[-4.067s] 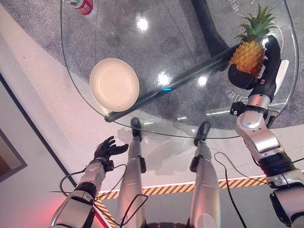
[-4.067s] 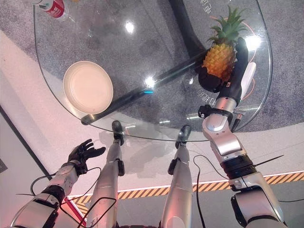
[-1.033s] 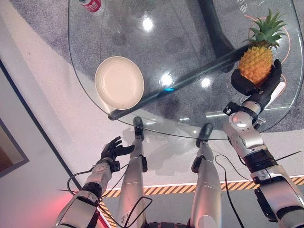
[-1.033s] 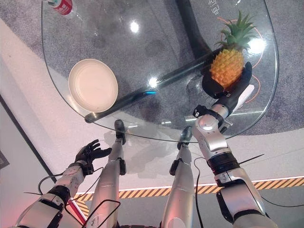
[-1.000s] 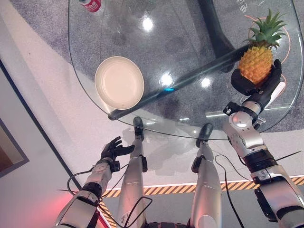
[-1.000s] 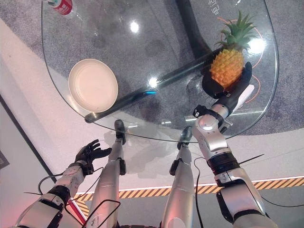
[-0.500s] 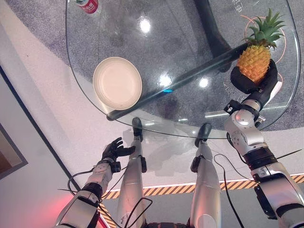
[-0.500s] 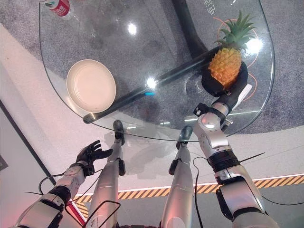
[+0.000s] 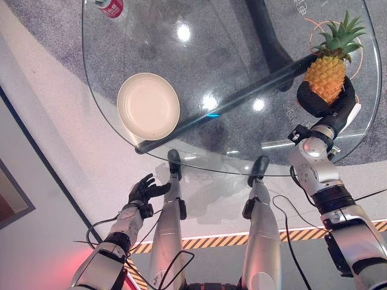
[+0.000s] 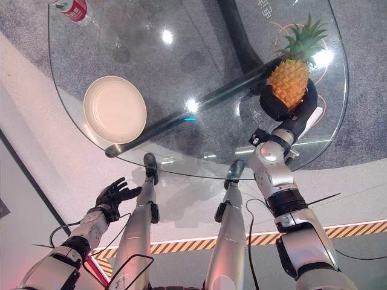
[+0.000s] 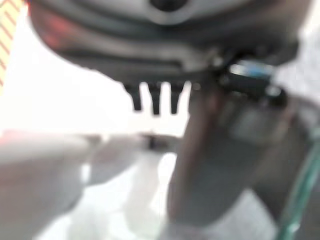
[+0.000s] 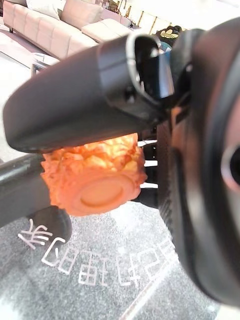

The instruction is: Pick up the fruit to the plate

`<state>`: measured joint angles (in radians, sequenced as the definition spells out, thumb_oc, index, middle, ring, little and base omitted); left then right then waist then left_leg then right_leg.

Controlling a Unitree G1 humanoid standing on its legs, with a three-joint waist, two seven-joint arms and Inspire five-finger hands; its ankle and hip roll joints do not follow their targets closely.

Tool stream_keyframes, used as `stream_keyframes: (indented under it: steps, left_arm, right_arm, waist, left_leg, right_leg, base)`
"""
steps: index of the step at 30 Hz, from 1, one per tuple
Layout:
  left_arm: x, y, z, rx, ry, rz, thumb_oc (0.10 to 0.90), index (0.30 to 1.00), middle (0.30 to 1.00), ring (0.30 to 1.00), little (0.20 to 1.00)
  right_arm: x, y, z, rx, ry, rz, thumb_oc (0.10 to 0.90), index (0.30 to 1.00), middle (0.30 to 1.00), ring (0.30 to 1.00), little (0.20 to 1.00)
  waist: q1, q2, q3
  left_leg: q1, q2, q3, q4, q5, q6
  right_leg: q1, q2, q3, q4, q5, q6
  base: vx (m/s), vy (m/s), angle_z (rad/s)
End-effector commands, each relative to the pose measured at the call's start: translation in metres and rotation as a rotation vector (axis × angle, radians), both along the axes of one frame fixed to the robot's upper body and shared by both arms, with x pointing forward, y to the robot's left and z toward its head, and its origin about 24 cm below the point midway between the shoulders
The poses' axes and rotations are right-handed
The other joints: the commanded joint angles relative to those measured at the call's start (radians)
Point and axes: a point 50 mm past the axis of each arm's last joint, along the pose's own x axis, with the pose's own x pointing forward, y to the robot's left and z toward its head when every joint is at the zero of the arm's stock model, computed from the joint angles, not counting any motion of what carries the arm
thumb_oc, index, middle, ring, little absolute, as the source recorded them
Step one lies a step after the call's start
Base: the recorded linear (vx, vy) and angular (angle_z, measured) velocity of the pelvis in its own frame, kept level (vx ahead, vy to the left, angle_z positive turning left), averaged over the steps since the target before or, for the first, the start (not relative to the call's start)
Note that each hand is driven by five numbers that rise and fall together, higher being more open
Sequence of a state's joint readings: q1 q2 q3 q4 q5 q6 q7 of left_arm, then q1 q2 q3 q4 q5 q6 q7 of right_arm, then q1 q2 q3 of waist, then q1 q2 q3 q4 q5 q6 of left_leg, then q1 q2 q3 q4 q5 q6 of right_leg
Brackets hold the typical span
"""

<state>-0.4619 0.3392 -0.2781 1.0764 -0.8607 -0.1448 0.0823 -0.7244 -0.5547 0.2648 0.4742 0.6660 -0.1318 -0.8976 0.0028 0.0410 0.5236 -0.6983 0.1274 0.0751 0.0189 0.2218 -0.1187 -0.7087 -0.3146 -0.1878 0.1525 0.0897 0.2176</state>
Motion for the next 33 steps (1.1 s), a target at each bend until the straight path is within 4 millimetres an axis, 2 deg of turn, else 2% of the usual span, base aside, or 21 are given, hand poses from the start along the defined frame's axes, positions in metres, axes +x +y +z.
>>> stream_keyframes:
  steps: [1, 8, 11, 15, 18, 22, 27, 33]
  left_arm:
    - [-0.015, 0.029, 0.000, -0.079, -0.062, 0.272, 0.800, 0.900, 0.900, 0.900, 0.900]
    - [-0.001, 0.055, 0.041, -0.170, -0.296, 0.577, 0.800, 0.900, 0.900, 0.900, 0.900]
    - [0.005, 0.066, 0.065, -0.174, -0.407, 0.698, 0.800, 0.900, 0.900, 0.900, 0.900]
    - [0.013, 0.074, 0.096, -0.159, -0.539, 0.775, 0.800, 0.900, 0.900, 0.900, 0.900]
    - [0.018, 0.083, 0.132, -0.152, -0.693, 0.839, 0.800, 0.900, 0.900, 0.900, 0.900]
    - [0.019, 0.084, 0.164, -0.139, -0.824, 0.882, 0.800, 0.900, 0.900, 0.900, 0.900]
    - [0.016, 0.082, 0.187, -0.123, -0.947, 0.895, 0.800, 0.900, 0.900, 0.900, 0.900]
    - [0.014, 0.069, 0.219, -0.108, -1.127, 0.809, 0.800, 0.900, 0.900, 0.900, 0.900]
  right_arm:
    - [-0.008, -0.022, -0.004, -0.083, 0.036, -0.059, 0.100, 0.300, 0.300, 0.300, 0.200]
    - [-0.012, -0.018, 0.006, -0.189, -0.005, -0.072, 0.100, 0.300, 0.300, 0.300, 0.200]
    - [-0.015, -0.014, 0.009, -0.222, -0.025, -0.070, 0.100, 0.300, 0.300, 0.300, 0.200]
    - [-0.017, -0.006, 0.015, -0.265, -0.050, -0.066, 0.100, 0.300, 0.300, 0.300, 0.200]
    - [-0.021, -0.002, 0.022, -0.313, -0.084, -0.063, 0.100, 0.300, 0.300, 0.300, 0.200]
    - [-0.026, 0.005, 0.030, -0.364, -0.136, -0.062, 0.100, 0.300, 0.300, 0.300, 0.200]
    - [-0.032, 0.017, 0.040, -0.449, -0.208, -0.044, 0.100, 0.300, 0.300, 0.300, 0.200]
    - [-0.042, 0.029, 0.056, -0.591, -0.299, -0.054, 0.100, 0.300, 0.300, 0.300, 0.200]
  waist:
    - [0.023, 0.021, -0.004]
    - [0.026, 0.022, -0.004]
    - [0.027, 0.018, -0.004]
    - [0.026, 0.011, -0.004]
    - [0.022, 0.008, -0.004]
    - [0.020, 0.005, -0.004]
    - [0.020, 0.002, -0.004]
    - [0.021, -0.004, -0.004]
  left_leg:
    - [0.016, 0.016, -0.012, 0.056, -0.061, -0.019]
    - [0.033, 0.010, -0.019, 0.057, -0.067, -0.022]
    - [0.043, 0.012, -0.021, 0.049, -0.066, -0.022]
    - [0.053, 0.015, -0.019, 0.043, -0.065, -0.025]
    - [0.058, 0.019, -0.015, 0.040, -0.065, -0.027]
    - [0.050, 0.020, -0.015, 0.041, -0.061, -0.027]
    - [0.060, 0.025, -0.011, 0.034, -0.067, -0.029]
    - [0.046, 0.029, -0.007, 0.029, -0.060, -0.028]
  right_leg:
    - [-0.051, 0.019, -0.007, 0.034, 0.077, -0.011]
    - [-0.038, 0.013, -0.008, 0.043, 0.064, -0.011]
    - [-0.029, 0.012, -0.008, 0.041, 0.061, -0.012]
    - [-0.017, 0.013, -0.010, 0.039, 0.055, -0.013]
    - [-0.011, 0.010, -0.011, 0.041, 0.050, -0.012]
    - [-0.015, 0.010, -0.012, 0.041, 0.052, -0.013]
    - [-0.005, 0.012, -0.013, 0.042, 0.040, -0.012]
    - [-0.010, 0.011, -0.016, 0.032, 0.049, -0.012]
  base:
    - [0.00, 0.000, 0.00]
    - [0.00, 0.000, 0.00]
    - [0.00, 0.000, 0.00]
    - [0.00, 0.000, 0.00]
    - [0.00, 0.000, 0.00]
    - [-0.01, 0.000, 0.00]
    - [0.00, 0.000, 0.00]
    - [0.00, 0.000, 0.00]
